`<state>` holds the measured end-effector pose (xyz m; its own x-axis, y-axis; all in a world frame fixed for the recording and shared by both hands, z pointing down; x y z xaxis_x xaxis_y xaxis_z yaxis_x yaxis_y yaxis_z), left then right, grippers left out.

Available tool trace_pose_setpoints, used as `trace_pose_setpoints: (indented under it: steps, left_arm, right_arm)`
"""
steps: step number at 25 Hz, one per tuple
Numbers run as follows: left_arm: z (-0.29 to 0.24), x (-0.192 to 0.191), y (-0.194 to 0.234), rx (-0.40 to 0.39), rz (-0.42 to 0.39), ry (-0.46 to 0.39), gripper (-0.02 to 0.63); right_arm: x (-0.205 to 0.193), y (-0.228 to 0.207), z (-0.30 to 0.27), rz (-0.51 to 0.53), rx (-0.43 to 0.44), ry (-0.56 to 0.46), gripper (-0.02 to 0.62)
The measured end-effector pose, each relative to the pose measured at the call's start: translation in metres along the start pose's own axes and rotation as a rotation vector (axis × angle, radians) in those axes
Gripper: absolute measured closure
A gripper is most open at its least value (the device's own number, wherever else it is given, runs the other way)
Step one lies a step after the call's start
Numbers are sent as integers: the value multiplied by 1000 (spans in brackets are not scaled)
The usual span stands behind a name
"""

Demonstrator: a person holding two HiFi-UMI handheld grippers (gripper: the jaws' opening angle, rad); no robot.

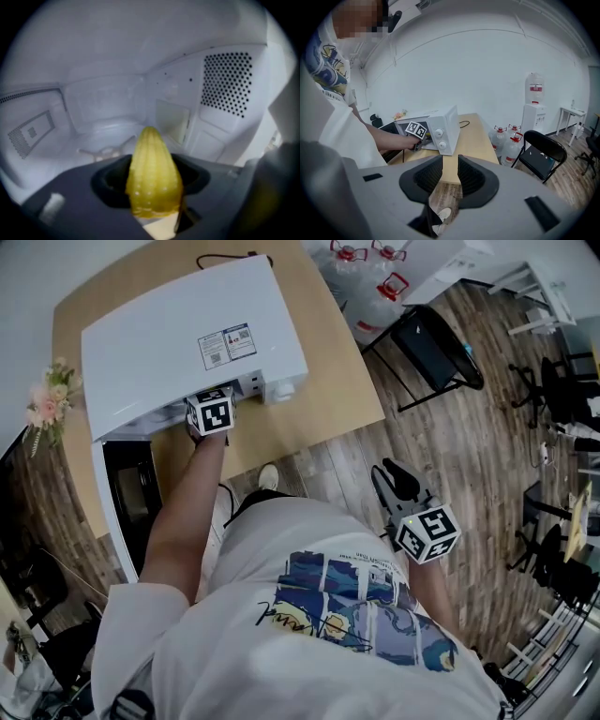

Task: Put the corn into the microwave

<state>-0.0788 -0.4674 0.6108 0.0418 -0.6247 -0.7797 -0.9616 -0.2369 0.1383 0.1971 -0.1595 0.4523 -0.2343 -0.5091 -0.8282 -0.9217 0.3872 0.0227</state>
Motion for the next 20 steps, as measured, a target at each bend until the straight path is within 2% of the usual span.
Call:
trace_pose_setpoints:
  steps: [7, 20]
  left_arm:
    - [-4, -7, 1, 34, -41, 46, 344]
    - [19, -10, 2, 69, -16, 15, 290]
  right_arm:
    - [-8, 1, 11, -13, -14, -1, 503]
    - [-28, 0, 41, -21, -11, -15, 503]
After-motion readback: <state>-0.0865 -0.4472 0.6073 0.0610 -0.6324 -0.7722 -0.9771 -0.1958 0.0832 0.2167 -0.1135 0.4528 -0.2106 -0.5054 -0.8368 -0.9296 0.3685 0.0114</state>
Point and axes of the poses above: the fingertips, and each gripper's own axes: z backward along the fingers, y to its left, x out of its top, the point moved 2 cm from there along z, backward along the fingers, and after that the axes turned 13 degrees about z, right-handed, at the moved point
